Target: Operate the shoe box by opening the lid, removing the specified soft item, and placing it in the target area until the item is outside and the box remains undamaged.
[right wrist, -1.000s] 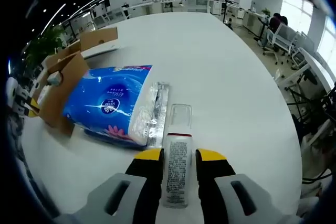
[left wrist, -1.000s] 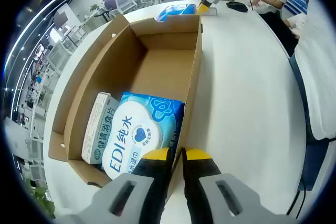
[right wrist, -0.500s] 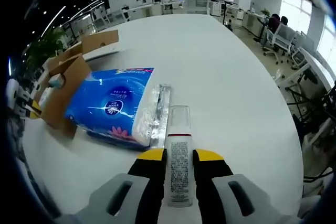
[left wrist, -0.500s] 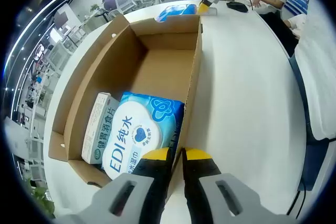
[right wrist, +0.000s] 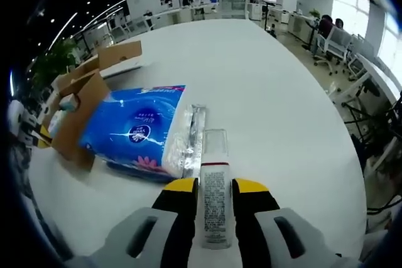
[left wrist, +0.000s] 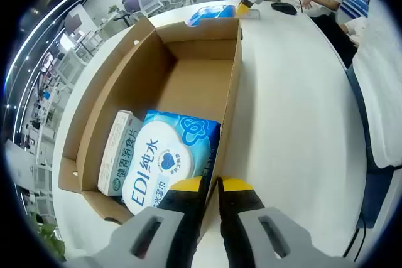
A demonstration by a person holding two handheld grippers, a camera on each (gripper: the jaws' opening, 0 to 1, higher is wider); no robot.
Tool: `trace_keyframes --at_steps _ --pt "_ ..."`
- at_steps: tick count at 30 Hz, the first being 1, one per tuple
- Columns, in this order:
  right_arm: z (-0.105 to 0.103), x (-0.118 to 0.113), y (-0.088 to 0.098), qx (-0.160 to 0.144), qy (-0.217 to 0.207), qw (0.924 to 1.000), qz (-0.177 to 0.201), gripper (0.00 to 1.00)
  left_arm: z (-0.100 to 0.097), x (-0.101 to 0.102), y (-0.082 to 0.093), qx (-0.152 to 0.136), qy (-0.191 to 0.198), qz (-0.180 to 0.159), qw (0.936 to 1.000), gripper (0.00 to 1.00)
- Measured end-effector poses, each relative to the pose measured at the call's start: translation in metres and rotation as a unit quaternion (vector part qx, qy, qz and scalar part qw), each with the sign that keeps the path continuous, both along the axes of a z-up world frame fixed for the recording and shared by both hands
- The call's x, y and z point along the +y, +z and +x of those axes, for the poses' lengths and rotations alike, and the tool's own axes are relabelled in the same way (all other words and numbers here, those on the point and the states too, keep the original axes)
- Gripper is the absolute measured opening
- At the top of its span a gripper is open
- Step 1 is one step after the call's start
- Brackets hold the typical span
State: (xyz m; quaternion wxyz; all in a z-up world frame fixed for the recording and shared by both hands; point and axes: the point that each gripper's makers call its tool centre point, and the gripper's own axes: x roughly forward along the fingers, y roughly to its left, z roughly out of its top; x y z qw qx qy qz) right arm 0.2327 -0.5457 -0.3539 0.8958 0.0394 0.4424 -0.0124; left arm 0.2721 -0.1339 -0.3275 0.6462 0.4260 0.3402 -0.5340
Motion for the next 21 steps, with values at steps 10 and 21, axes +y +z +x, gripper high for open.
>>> trace_keyframes --at_steps 10,21 --pt "0.0 0.0 0.006 -0.007 0.002 1.0 -0.005 0.25 0.0 0.0 0.0 -0.001 0.0 -0.001 1.0 0.08" --pt "-0.001 0.002 0.021 -0.012 0.015 0.9997 -0.016 0.29 0.0 0.0 0.0 -0.002 -0.002 -0.001 1.0 0.08"
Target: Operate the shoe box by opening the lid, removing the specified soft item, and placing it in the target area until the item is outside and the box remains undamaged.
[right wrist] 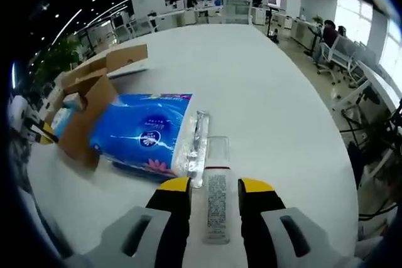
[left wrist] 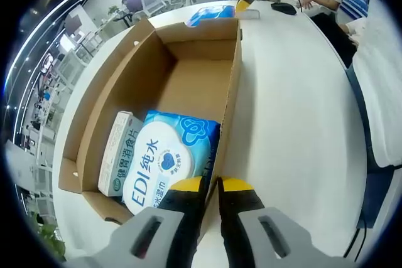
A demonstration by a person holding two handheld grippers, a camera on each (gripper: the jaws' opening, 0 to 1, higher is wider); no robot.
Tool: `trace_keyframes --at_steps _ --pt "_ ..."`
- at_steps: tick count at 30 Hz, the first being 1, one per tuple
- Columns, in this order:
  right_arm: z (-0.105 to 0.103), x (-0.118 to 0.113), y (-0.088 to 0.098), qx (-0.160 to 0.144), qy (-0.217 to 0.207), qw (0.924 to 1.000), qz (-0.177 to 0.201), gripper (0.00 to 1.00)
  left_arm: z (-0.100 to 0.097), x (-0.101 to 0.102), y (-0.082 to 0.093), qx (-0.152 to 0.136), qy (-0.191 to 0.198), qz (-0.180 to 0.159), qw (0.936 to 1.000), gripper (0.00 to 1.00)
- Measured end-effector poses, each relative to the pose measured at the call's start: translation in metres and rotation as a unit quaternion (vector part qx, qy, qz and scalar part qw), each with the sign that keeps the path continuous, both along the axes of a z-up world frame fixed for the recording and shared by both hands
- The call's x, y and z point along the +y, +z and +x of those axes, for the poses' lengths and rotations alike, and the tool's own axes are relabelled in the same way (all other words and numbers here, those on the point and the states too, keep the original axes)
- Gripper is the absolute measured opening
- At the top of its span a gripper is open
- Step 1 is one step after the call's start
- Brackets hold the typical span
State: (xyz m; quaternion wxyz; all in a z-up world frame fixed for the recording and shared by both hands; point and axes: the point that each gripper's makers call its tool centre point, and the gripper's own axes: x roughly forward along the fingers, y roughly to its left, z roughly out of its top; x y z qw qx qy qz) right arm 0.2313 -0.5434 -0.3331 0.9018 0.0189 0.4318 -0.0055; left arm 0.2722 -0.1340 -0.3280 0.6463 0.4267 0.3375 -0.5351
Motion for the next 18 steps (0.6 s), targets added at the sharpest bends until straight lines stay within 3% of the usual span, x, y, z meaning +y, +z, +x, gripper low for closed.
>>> trace_keyframes --at_steps 8,14,18 --pt "0.009 0.011 0.036 -0.027 0.021 0.9994 -0.002 0.31 -0.001 0.0 0.0 0.0 -0.002 0.003 1.0 0.08" --pt "0.03 0.03 0.077 -0.066 0.062 0.9957 -0.02 0.35 0.0 0.0 0.0 -0.001 -0.002 0.004 1.0 0.08" --pt "0.041 0.044 0.094 -0.081 0.096 0.9916 -0.03 0.35 0.0 0.0 0.0 0.0 -0.001 0.004 1.0 0.08"
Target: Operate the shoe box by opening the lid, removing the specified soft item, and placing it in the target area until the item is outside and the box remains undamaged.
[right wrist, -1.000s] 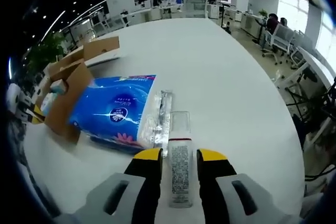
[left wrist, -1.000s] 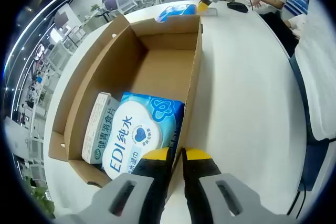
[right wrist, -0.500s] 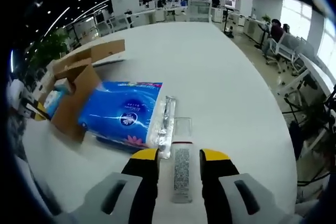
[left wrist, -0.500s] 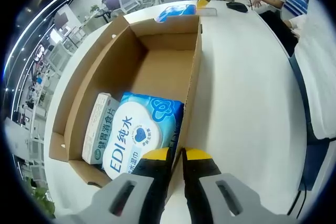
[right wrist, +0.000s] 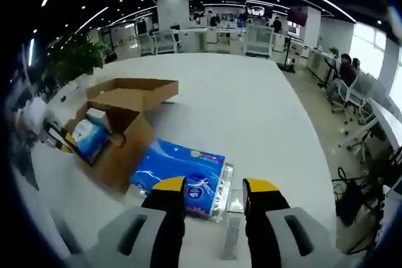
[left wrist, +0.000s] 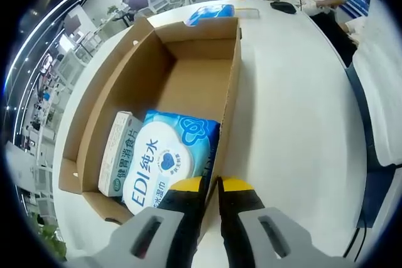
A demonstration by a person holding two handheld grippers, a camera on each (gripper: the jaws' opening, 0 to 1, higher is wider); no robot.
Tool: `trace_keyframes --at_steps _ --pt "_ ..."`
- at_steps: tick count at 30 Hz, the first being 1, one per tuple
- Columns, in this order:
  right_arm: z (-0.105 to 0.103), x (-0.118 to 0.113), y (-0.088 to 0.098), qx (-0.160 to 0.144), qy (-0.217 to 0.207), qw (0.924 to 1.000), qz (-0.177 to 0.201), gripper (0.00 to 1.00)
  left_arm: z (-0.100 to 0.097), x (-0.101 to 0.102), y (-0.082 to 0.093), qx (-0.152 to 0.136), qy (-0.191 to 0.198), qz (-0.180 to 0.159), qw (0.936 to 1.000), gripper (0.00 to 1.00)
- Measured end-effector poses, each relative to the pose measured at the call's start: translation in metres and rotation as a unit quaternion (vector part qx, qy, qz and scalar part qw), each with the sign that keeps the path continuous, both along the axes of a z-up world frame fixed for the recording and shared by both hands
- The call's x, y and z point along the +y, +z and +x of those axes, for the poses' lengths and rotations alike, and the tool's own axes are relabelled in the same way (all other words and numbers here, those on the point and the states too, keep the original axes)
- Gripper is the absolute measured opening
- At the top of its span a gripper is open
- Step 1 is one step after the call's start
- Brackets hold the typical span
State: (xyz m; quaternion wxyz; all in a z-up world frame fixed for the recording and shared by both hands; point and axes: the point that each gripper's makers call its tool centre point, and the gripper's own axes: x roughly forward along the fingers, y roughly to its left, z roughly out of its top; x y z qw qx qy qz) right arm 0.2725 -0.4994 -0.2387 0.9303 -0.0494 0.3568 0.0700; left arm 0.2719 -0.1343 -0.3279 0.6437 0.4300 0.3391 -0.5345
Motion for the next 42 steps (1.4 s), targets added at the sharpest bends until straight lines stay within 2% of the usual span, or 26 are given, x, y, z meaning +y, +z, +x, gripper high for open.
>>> trace_keyframes --at_steps 3,4,8,13,17,25,26,27,28,31,42 --pt "0.006 0.012 0.011 -0.007 0.022 0.9997 -0.008 0.35 0.0 0.0 0.0 0.0 0.001 0.0 1.0 0.08" --pt "0.01 0.024 0.02 -0.009 0.038 0.9992 -0.009 0.36 0.0 0.0 -0.001 -0.001 0.003 0.0 1.0 0.09" --pt "0.021 0.048 0.047 -0.029 0.087 0.995 -0.04 0.36 0.0 0.0 0.0 -0.001 0.004 -0.001 1.0 0.09" --pt "0.035 0.079 0.079 -0.054 0.112 0.9915 -0.037 0.41 0.0 0.001 0.0 -0.002 0.003 -0.001 1.0 0.09" --pt "0.043 0.102 0.093 -0.064 0.143 0.9867 -0.044 0.42 -0.001 0.001 0.0 -0.001 0.003 -0.001 1.0 0.09" --pt "0.051 0.135 0.092 -0.055 0.187 0.9798 -0.043 0.43 0.0 0.0 -0.001 -0.001 0.004 0.0 1.0 0.09" --pt "0.051 0.139 0.09 -0.051 0.195 0.9783 -0.046 0.43 0.0 0.0 0.0 -0.001 0.004 0.0 1.0 0.09" --pt "0.052 0.143 0.089 -0.05 0.216 0.973 -0.064 0.43 0.0 0.0 0.0 -0.001 0.002 0.001 1.0 0.09" --pt "0.052 0.144 0.089 -0.052 0.219 0.972 -0.069 0.43 0.0 0.0 0.0 -0.002 0.001 0.001 1.0 0.09" --pt "0.053 0.157 0.086 -0.05 0.231 0.9699 -0.058 0.44 0.0 0.0 0.0 -0.001 0.002 0.004 1.0 0.09" --pt "0.043 0.179 0.08 -0.056 0.288 0.9541 -0.058 0.43 0.0 0.001 -0.001 -0.001 0.014 0.01 0.9998 0.09"
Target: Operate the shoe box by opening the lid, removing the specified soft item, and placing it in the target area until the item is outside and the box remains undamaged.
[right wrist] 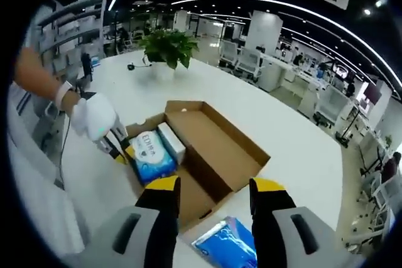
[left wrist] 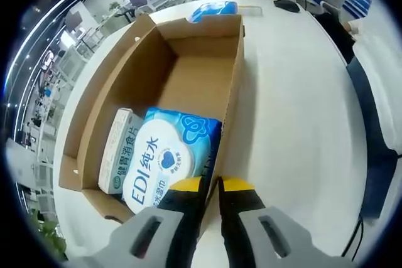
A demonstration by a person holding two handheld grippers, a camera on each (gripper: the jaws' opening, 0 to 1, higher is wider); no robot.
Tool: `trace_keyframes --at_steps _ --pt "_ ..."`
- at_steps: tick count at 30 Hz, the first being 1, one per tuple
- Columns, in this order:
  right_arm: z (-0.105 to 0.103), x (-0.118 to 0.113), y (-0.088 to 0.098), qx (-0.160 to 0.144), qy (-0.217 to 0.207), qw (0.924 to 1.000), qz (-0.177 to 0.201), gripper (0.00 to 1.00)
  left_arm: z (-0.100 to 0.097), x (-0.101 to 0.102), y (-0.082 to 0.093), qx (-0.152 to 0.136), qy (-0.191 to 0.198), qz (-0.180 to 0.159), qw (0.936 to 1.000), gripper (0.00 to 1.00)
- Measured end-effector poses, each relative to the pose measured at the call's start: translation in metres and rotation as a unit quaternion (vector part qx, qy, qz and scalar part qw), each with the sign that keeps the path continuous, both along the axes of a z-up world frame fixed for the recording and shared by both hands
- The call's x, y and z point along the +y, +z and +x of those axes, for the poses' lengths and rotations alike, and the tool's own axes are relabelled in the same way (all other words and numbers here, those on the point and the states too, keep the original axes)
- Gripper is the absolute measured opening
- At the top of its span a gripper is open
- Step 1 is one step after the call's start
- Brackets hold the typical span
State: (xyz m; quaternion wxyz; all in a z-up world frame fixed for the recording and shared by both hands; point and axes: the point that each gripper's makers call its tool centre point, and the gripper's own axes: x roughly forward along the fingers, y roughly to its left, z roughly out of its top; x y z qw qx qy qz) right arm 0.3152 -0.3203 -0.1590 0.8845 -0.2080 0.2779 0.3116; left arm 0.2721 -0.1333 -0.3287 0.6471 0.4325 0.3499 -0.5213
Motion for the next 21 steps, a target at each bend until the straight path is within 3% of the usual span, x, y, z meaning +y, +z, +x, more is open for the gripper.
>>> trace_keyframes --at_steps 11,19,21 --pt "-0.008 0.027 -0.027 0.025 0.043 0.9986 -0.015 0.43 0.001 0.0 0.0 -0.001 -0.006 0.004 1.0 0.09" --pt "-0.002 0.073 -0.042 0.031 0.065 0.9974 -0.008 0.4 0.001 -0.001 0.001 0.001 -0.006 -0.008 0.9999 0.09" --pt "0.002 0.088 -0.045 0.032 0.08 0.996 -0.023 0.4 0.002 -0.001 0.0 0.002 -0.003 -0.012 0.9999 0.09"
